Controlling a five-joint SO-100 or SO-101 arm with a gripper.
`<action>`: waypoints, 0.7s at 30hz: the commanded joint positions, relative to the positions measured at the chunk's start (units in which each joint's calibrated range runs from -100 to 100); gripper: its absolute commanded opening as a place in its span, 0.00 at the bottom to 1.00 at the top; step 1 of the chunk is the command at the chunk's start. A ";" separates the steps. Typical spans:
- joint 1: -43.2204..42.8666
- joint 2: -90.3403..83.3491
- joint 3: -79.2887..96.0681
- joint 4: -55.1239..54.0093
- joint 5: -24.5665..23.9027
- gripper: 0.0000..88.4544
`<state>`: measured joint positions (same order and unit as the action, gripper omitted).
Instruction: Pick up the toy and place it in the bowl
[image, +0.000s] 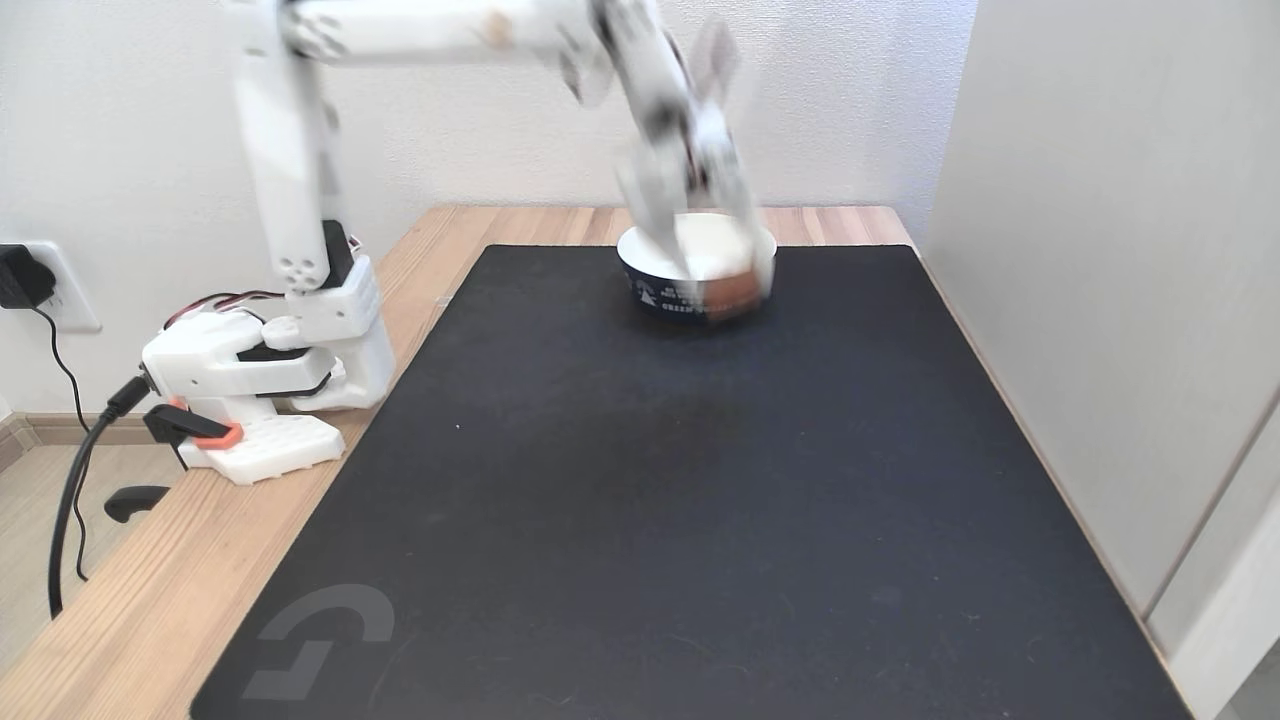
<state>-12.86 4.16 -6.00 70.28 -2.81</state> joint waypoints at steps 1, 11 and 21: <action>-5.17 -16.63 10.10 -12.37 -3.82 0.03; -18.55 -23.71 42.37 -48.27 -11.65 0.03; -20.98 -25.05 60.57 -61.65 -14.73 0.04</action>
<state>-33.00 -18.65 50.12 12.87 -16.40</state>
